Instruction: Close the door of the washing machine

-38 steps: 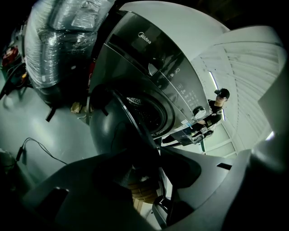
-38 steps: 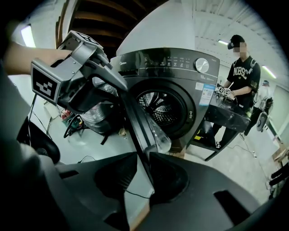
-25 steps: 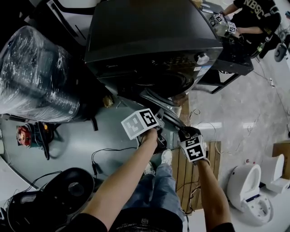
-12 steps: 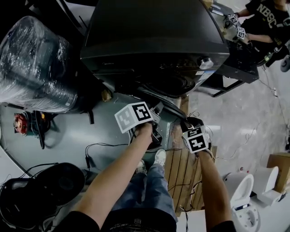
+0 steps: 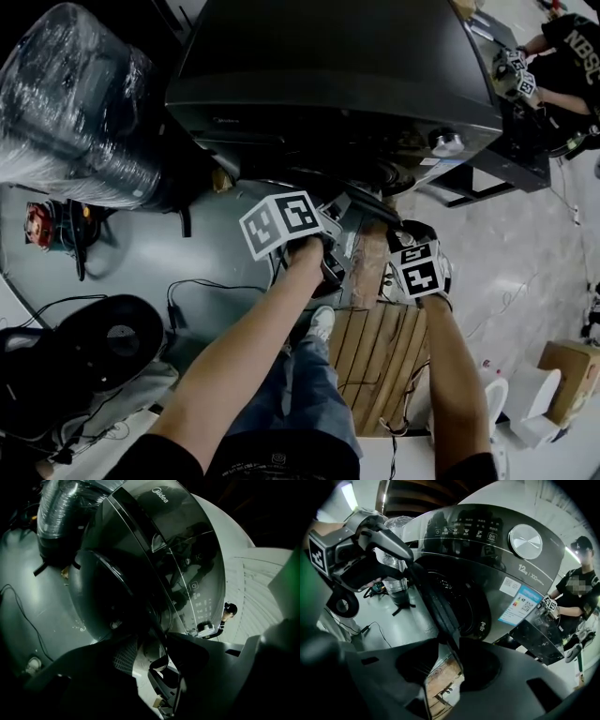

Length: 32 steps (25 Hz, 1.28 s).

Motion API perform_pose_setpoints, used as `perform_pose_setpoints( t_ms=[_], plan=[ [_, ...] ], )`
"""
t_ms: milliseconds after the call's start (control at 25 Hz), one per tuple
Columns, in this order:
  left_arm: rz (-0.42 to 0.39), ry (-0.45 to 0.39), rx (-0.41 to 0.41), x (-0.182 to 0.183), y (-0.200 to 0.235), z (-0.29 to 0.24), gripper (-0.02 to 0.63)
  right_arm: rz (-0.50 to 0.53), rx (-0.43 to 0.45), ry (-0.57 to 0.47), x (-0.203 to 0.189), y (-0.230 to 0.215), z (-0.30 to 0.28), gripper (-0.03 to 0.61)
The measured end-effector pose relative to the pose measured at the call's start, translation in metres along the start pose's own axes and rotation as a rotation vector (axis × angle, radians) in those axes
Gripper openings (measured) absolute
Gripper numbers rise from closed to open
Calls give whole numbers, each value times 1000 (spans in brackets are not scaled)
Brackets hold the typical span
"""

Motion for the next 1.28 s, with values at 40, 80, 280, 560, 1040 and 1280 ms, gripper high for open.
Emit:
perform_pose_setpoints(
  t_ms=[40, 80, 280, 560, 1040, 1280],
  plan=[
    [6, -8, -2, 1, -1, -2, 213, 7, 0, -3, 2, -4, -2, 141],
    [11, -14, -5, 3, -2, -4, 213, 15, -1, -7, 5, -8, -4, 143],
    [42, -29, -13, 9, -7, -12, 213, 54, 8, -16, 15, -23, -13, 147],
    [69, -66, -23, 18, -14, -24, 213, 93, 1, -38, 30, -43, -25, 152],
    [79, -116, -55, 26, -21, -36, 213, 135, -12, -78, 48, -65, -38, 155],
    [89, -143, -59, 26, -22, -36, 213, 145, -29, -97, 49, -66, -39, 160]
  ],
)
Point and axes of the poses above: the fingertips, and each gripper's own axes: z backward along the fingers, y to its left, x out of its top, the point moved 8 cm from there along z, backward along the fingers, and after that the axes turned 1 degree about x, right-handed, at the moved point
